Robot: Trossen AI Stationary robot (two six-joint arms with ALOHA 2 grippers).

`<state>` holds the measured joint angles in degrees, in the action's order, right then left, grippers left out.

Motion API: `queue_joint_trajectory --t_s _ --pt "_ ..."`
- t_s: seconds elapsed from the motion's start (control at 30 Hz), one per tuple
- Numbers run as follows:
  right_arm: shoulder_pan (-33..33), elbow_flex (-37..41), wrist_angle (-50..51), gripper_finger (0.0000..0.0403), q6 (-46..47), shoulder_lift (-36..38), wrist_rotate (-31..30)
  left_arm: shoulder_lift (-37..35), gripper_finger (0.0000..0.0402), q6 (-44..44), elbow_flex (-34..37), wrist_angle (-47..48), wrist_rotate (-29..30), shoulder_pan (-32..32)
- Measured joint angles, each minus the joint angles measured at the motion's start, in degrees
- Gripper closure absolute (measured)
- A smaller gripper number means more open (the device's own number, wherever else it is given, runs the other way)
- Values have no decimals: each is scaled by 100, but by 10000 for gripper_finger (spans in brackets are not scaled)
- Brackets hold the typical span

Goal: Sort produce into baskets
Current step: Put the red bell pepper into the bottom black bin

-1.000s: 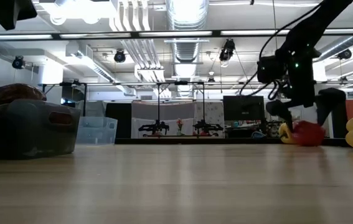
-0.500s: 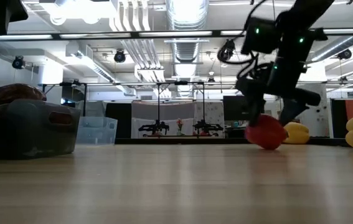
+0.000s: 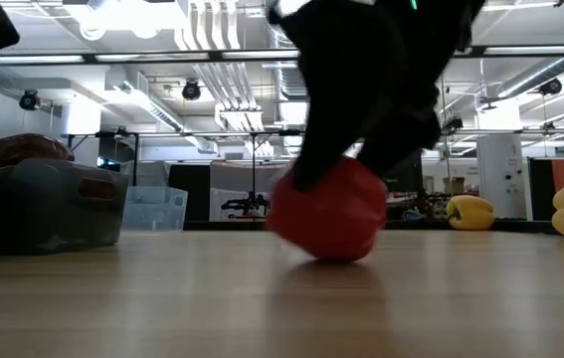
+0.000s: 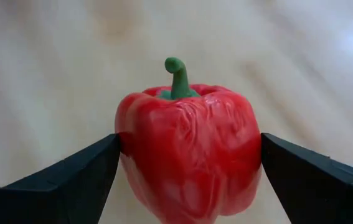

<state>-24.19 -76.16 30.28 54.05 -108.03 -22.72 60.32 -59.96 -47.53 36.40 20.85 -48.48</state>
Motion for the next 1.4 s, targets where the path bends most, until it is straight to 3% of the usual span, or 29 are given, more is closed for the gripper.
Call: queue_joint_trajectory --t_s 0.17,0.27,0.53,0.77,0.93,1.1,1.2,1.27,1.4 --pt "-556 -1580 72 35 -864 -1096 -57 572 49 88 629 -2216 62 -8" --pt "-720 -2457 273 35 -1546 -1649 -124 1110 49 98 708 -2631 218 48" --pt "-716 -4145 1367 35 -2081 -2589 -197 2700 49 667 287 -3667 471 169" --pt "-666 -4485 1474 35 -2171 -2764 -141 3779 39 1930 -533 -3529 4 518" --pt "-668 -4485 1493 35 -2198 -2758 -123 4245 28 2070 -775 -3488 -32 662" --pt "-752 -4483 1552 35 -2685 -2756 -129 4201 26 2050 -809 -3135 112 640" --pt "-770 -4483 1565 35 -2997 -2757 -142 4091 26 2062 -789 -3024 596 618" --pt "-769 -4481 1543 35 -3158 -2758 -140 4088 26 2261 -736 -3215 780 646" --pt "-746 -4468 1521 35 -3199 -2758 -230 4300 26 2804 -704 -3986 614 740"
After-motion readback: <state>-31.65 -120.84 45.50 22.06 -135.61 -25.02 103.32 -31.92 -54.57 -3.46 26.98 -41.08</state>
